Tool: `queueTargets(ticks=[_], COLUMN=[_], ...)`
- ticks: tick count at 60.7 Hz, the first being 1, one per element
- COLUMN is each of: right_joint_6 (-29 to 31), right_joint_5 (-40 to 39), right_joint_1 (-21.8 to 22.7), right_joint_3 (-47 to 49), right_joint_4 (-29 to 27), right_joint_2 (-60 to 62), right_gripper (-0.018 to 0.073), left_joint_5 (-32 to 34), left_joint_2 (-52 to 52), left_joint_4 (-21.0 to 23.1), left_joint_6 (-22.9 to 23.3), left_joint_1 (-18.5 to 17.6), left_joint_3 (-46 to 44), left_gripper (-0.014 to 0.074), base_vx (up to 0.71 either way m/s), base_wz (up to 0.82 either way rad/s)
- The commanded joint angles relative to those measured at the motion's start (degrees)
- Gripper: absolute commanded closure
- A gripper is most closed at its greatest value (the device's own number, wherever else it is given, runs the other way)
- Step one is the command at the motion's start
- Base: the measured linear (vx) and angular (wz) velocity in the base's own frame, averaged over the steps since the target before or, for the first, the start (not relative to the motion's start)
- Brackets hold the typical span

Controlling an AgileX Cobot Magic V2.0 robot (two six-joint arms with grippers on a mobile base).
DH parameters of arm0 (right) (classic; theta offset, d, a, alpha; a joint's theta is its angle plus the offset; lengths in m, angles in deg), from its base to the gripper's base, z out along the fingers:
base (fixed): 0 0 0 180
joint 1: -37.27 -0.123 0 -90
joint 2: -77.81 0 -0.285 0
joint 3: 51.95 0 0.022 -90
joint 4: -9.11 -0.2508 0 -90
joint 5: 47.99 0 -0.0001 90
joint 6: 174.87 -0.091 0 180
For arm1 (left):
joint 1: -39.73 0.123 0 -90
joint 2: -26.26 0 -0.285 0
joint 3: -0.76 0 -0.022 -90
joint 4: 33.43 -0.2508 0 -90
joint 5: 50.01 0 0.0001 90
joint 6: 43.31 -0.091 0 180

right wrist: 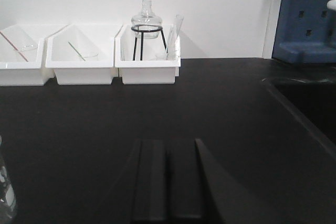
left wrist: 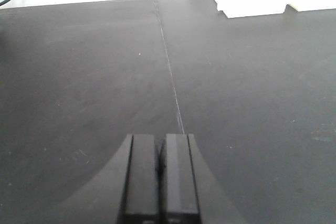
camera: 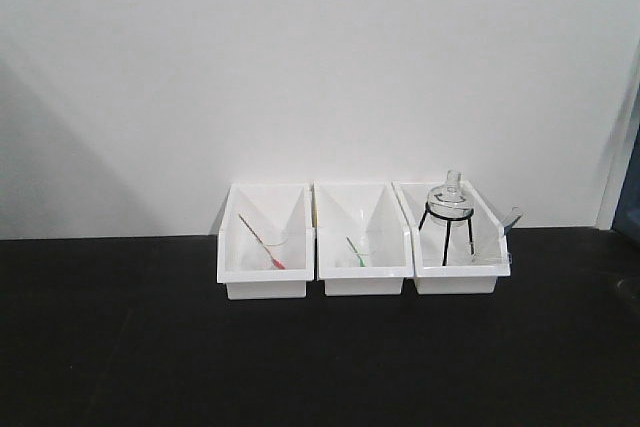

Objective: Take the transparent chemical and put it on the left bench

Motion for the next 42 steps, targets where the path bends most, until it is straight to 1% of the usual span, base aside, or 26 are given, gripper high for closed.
queueTargets(ticks=[1, 42], right_joint_6=[0.0, 0.0], right_joint_5=[-3.1, -3.0], right_joint_1=[0.4, 0.4], right_joint_3=[-0.5, -0.6], right_joint_4=[1.4, 1.4], right_joint_2=[0.7, 1.0], right_gripper=[0.0566, 0.0566], left_joint_5=[4.5, 4.5], left_joint_2=[-1.1, -1.1], left_joint_4=[0.0, 0.0], left_joint_6=[0.4, 0.4], left_joint_1=[-0.1, -0.1], left_joint_3=[0.9, 0.9], left_gripper=[0.06, 0.06], base_vx=[0.0, 0.0], base_wz=[0.0, 0.0])
